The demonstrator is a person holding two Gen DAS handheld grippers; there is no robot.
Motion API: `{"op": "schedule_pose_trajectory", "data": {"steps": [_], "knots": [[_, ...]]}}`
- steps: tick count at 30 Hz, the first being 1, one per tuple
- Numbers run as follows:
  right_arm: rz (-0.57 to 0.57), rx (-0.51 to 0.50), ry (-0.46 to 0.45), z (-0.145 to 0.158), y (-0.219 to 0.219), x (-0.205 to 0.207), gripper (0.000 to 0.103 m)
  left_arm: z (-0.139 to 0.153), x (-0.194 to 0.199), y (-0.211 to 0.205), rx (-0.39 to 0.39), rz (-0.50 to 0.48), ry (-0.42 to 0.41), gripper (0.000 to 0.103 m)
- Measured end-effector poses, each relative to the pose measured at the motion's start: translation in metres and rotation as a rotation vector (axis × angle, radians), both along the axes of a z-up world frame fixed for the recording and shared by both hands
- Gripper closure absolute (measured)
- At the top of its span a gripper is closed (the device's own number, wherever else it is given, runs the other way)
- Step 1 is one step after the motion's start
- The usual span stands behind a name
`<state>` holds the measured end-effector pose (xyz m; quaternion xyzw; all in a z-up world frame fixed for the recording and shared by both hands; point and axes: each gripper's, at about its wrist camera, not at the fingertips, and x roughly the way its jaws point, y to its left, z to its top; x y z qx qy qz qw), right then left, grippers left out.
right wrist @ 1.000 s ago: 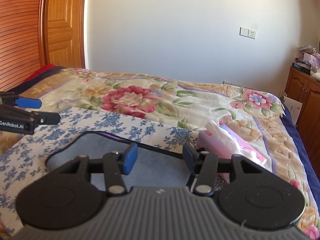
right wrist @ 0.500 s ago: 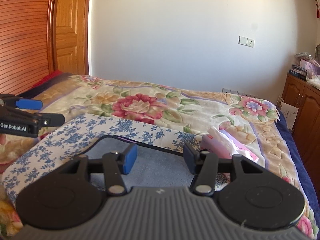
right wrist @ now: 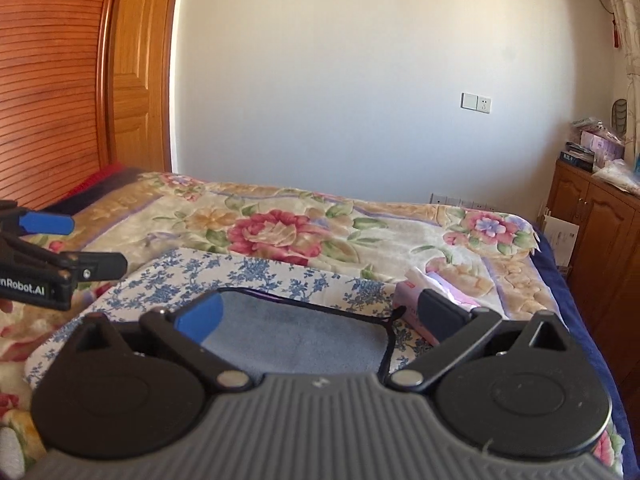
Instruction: Fold towel
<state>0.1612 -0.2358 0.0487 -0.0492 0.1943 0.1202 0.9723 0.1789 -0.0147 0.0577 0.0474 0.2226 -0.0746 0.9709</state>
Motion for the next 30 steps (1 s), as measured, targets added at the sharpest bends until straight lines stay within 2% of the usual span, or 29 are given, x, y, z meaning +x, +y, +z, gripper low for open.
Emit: {"op": "schedule_pose_trajectory", "data": {"steps": [16,25,30], "knots": [[-0.042,0.015,-0.022,0.014,-0.007,-0.042,0.0,0.026,-0.056,-0.001,-0.009,0.036,-0.046,0.0],[-0.054,0.024,-0.028,0.012,-0.012,-0.064,0.0,0.022,-0.086,-0.006,0.021,0.023,-0.057,0.0],[-0.071,0.029,-0.034,0.008,-0.011,-0.076,0.0,0.017,-0.099,-0.006,-0.001,0.018,-0.063,0.0]]}}
